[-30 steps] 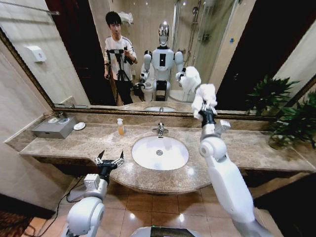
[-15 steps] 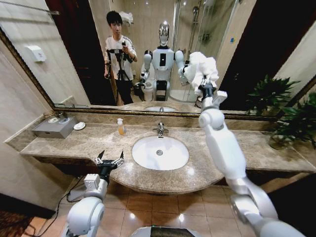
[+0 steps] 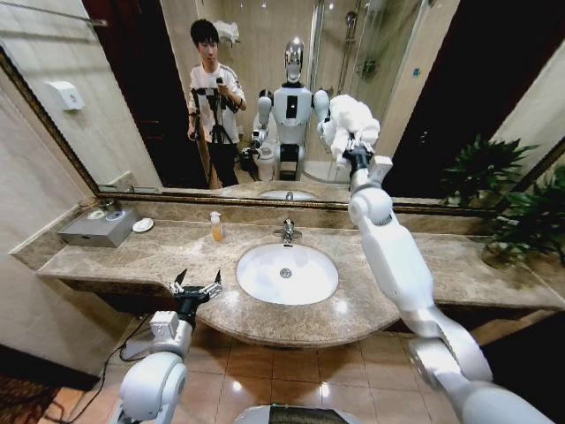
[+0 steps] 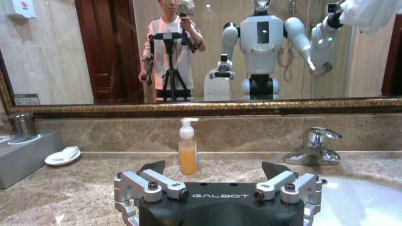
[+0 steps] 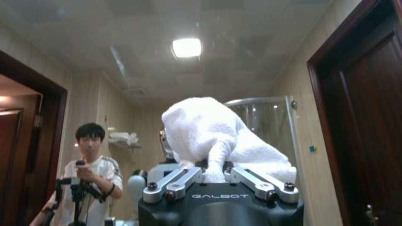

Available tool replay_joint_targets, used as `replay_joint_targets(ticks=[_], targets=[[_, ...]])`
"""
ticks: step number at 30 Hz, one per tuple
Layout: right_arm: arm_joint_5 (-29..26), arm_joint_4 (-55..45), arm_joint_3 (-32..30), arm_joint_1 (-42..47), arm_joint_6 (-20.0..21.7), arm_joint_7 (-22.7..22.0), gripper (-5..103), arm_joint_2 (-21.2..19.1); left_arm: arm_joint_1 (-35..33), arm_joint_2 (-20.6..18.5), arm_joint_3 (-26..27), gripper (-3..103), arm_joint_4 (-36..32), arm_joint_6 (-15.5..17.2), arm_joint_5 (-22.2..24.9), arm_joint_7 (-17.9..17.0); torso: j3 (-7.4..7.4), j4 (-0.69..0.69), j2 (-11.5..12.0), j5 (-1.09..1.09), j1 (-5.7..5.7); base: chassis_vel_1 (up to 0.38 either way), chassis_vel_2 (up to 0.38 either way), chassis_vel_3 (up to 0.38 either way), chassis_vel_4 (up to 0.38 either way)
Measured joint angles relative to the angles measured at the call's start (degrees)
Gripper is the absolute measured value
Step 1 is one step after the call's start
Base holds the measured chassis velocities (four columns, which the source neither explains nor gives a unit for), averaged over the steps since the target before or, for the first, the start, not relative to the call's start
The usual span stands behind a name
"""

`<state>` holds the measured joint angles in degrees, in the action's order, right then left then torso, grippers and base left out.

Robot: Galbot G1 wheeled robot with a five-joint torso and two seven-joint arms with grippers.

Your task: Pick up the towel from the sink counter and wipe the mirror surface.

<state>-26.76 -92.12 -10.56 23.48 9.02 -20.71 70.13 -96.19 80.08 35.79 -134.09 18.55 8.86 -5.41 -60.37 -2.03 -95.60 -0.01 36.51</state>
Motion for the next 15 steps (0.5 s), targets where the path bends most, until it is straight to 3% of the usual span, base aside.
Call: replay_joint_targets(ticks=[15], targets=[[0.5,-7.8,-1.2,8.8,2.1,-1.4,8,-1.3,0.0,0.0,0.0,100,0.0,0.0,0.0,0.0,0.00,-0.05,0.0,0.02,0.01,0.000,0.000,0.000,0.000]])
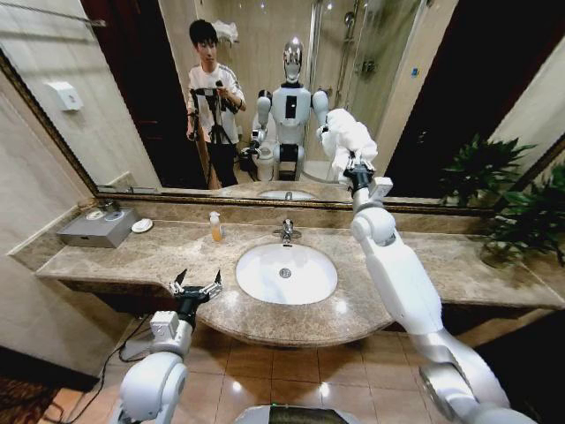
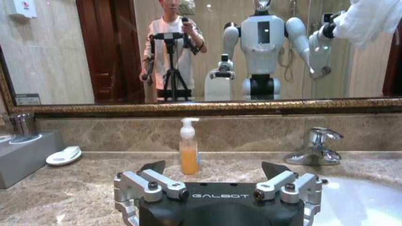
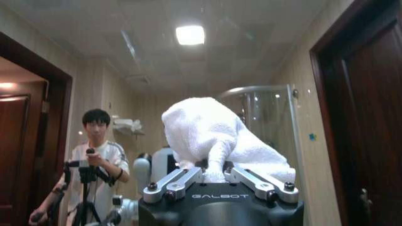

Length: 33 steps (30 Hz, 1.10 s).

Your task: Pick up the towel from the sink counter and wipe the mirror surface.

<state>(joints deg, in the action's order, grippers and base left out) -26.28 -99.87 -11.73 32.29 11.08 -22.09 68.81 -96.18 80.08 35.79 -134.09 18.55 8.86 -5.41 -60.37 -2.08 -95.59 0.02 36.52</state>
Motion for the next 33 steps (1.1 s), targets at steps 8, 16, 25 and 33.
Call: replay_joint_targets(ticks=[8,16,25,33], targets=[[2.7,-12.1,-7.4,19.7,2.2,0.8,8,-0.4,0.0,0.0,0.0,100,0.0,0.0,0.0,0.0,0.00,0.07,0.0,-0.04,0.01,0.000,0.000,0.000,0.000],[6.3,-18.8,-13.5,34.6,0.0,3.5,8,1.6,0.0,0.0,0.0,100,0.0,0.0,0.0,0.0,0.01,0.01,0.0,-0.02,-0.01,0.000,0.000,0.000,0.000],[8.3,-21.1,-16.1,42.2,-2.4,5.8,8,3.1,0.0,0.0,0.0,100,0.0,0.0,0.0,0.0,0.01,0.01,0.0,-0.01,-0.02,-0.026,0.027,0.024,-0.029],[9.8,-21.5,-15.0,41.8,-3.2,4.1,8,3.5,0.0,0.0,0.0,100,0.0,0.0,0.0,0.0,-0.02,0.01,0.0,-0.02,0.05,-0.127,0.150,0.147,-0.145]])
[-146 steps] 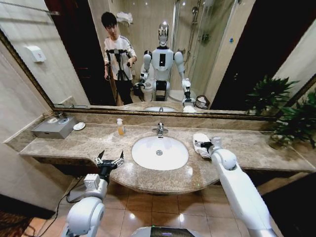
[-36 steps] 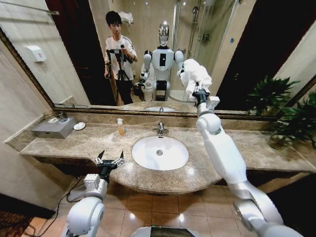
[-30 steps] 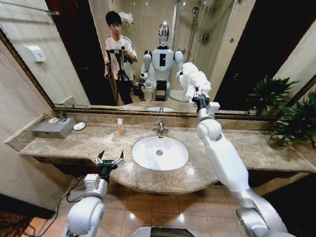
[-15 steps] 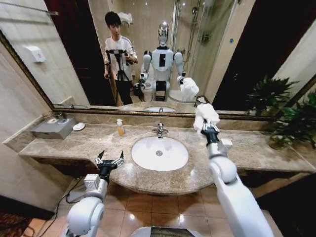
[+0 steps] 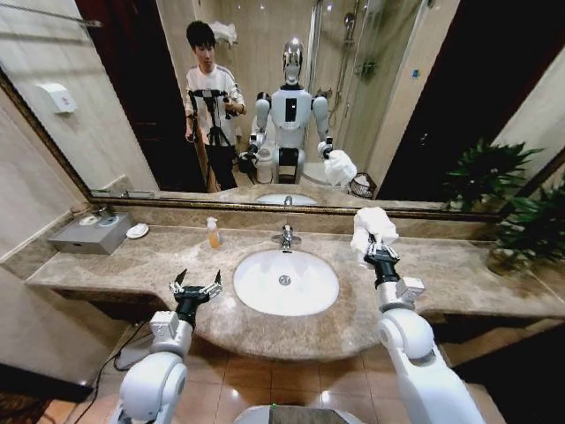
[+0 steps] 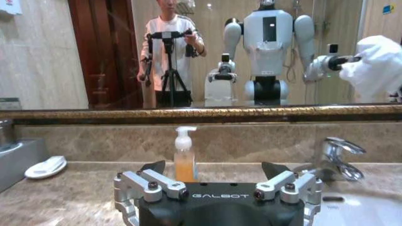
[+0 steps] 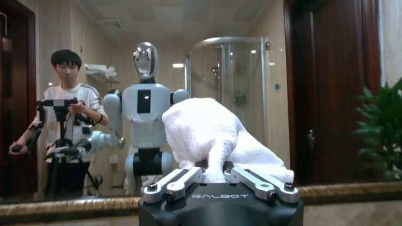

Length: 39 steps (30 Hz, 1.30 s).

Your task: Pick up the towel from the sink counter and wipe the mirror surface.

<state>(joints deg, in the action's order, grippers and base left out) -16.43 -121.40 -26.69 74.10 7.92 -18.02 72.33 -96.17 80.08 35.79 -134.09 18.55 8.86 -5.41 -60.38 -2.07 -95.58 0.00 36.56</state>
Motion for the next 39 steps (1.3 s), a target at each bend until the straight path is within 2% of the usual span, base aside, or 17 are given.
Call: replay_joint_targets(ticks=[6,7,12,16,17,19,24,32,39], targets=[[0.4,0.1,-0.1,-0.9,-0.4,-0.6,8,-0.3,0.0,0.0,0.0,100,0.0,0.0,0.0,0.0,-0.01,0.02,0.0,-0.01,0.03,-0.103,0.089,0.088,-0.095],[0.4,0.1,-0.2,-2.0,-0.1,-1.0,8,-0.5,0.0,0.0,0.0,100,0.0,0.0,0.0,0.0,0.00,0.07,0.0,0.01,0.00,0.000,0.000,0.000,0.000],[-0.4,0.5,0.1,-7.5,1.0,-2.8,8,-1.5,0.0,0.0,0.0,100,0.0,0.0,0.0,0.0,0.02,0.02,0.0,0.02,-0.09,0.023,-0.013,-0.018,0.028],[-0.7,5.2,1.9,-16.5,1.1,-3.9,8,-2.2,0.0,0.0,0.0,100,0.0,0.0,0.0,0.0,0.02,-0.01,0.0,0.00,-0.09,0.045,-0.020,-0.029,0.029],[-0.5,8.1,5.4,-24.0,1.2,-4.7,8,-1.8,0.0,0.0,0.0,100,0.0,0.0,0.0,0.0,0.01,0.02,0.0,0.01,-0.05,0.000,0.000,0.000,0.000],[-0.5,10.1,8.1,-29.3,1.4,-5.2,8,-1.2,0.0,0.0,0.0,100,0.0,0.0,0.0,0.0,0.00,0.00,0.0,0.02,-0.02,0.000,0.000,0.000,0.000],[-0.7,14.5,10.6,-36.1,1.2,-5.3,8,0.4,0.0,0.0,0.0,100,0.0,0.0,0.0,0.0,0.00,0.01,0.0,0.01,-0.02,0.000,0.000,0.000,0.000],[-1.1,20.7,14.7,-40.1,1.0,-4.3,8,1.5,0.0,0.0,0.0,100,0.0,0.0,0.0,0.0,0.00,0.01,0.0,0.01,-0.04,0.000,0.000,0.000,0.000],[-1.8,20.6,15.0,-37.2,2.1,-4.2,8,1.7,0.0,0.0,0.0,100,0.0,0.0,0.0,0.0,0.01,0.01,0.0,0.00,-0.05,0.000,0.000,0.000,0.000]])
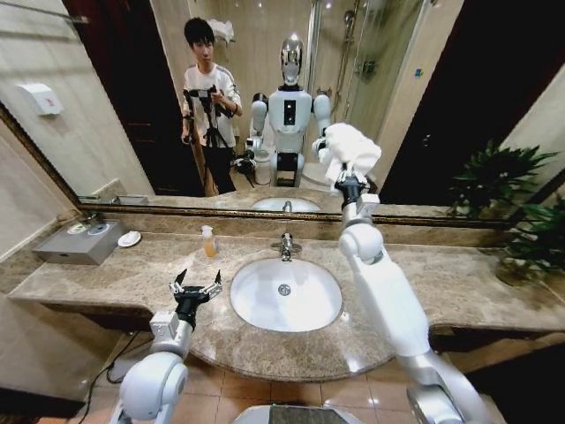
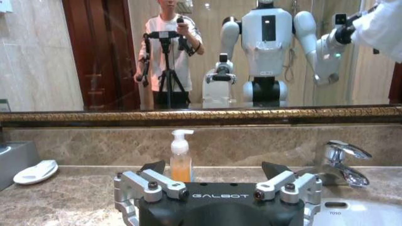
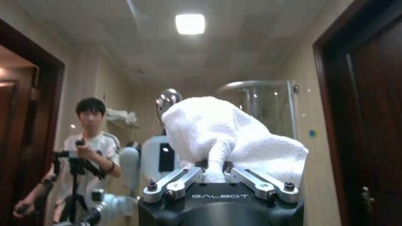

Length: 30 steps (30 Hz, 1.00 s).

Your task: Pick up the towel from the sink counter and wipe the mirror surface.

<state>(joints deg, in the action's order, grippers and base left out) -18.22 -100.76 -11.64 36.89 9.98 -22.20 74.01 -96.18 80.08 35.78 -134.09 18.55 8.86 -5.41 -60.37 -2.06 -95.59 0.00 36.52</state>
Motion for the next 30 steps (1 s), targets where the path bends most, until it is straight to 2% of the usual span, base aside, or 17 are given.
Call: replay_joint_targets(ticks=[5,12,16,21,27,28,30], targets=[[-1.5,0.1,-1.9,0.7,1.4,-0.2,8,-1.6,0.0,0.0,0.0,100,0.0,0.0,0.0,0.0,0.00,0.01,0.0,0.00,0.00,0.000,0.000,0.000,0.000],[-2.3,-1.2,-3.7,-2.9,2.1,-1.5,8,-3.6,0.0,0.0,0.0,100,0.0,0.0,0.0,0.0,0.00,0.01,0.0,0.00,0.00,0.000,0.000,0.000,0.000],[-1.6,-2.6,-2.1,-4.6,2.2,-1.8,8,-3.6,0.0,0.0,0.0,100,0.0,0.0,0.0,0.0,0.01,0.00,0.0,0.01,0.00,0.000,0.000,0.000,0.000],[-0.8,-0.8,2.3,-6.0,2.4,-1.5,8,-1.2,0.0,0.0,0.0,100,0.0,0.0,0.0,0.0,0.00,-0.03,0.0,0.01,0.00,0.000,0.000,0.000,0.000],[-1.3,-0.7,2.8,-2.1,2.9,-1.3,8,-1.0,0.0,0.0,0.0,100,0.0,0.0,0.0,0.0,0.00,0.00,0.0,0.01,0.01,0.000,0.000,0.000,0.000],[-1.3,-0.9,1.9,0.4,2.9,-1.0,8,-1.5,0.0,0.0,0.0,100,0.0,0.0,0.0,0.0,0.00,0.04,0.0,-0.01,0.00,0.000,0.000,0.000,0.000],[-1.3,-1.0,0.9,1.6,2.8,-0.8,8,-2.0,0.0,0.0,0.0,100,0.0,0.0,0.0,0.0,0.00,0.02,0.0,0.00,0.00,0.000,0.000,0.000,0.000]])
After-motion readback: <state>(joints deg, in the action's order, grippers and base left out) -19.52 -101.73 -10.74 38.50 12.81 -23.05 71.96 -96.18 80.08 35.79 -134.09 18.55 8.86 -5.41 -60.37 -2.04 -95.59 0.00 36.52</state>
